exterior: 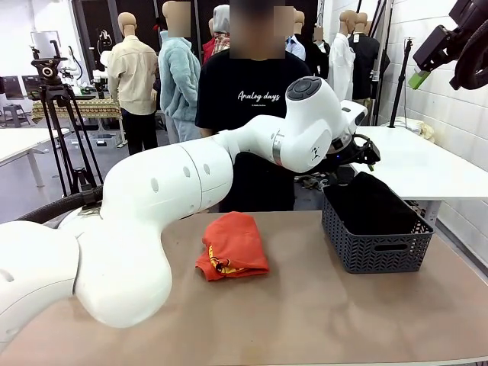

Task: Sort the tops and bottoms.
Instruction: Sort the clothes according to human instructions.

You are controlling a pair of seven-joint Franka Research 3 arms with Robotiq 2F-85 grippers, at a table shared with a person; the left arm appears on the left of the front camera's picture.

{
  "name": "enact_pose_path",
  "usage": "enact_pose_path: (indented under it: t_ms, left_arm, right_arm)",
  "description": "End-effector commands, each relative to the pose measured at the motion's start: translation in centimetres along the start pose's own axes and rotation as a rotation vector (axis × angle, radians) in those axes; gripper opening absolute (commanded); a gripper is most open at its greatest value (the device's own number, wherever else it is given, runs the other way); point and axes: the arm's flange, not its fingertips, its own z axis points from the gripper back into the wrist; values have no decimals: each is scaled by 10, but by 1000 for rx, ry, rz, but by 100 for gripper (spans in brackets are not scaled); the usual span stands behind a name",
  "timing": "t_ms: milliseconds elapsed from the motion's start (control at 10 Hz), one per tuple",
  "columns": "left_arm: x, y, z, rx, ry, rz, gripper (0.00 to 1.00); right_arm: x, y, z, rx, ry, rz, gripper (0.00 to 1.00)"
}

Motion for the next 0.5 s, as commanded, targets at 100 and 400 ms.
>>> enact_pose_path:
  t_ms: [100,400]
  left_arm:
    - [0,0,1,3,3,-13,100]
    - [0,0,1,3,3,-13,100]
  right_arm:
    - [0,-2,-1,-4,-4,8,100]
    - [0,-2,-1,-4,-4,8,100]
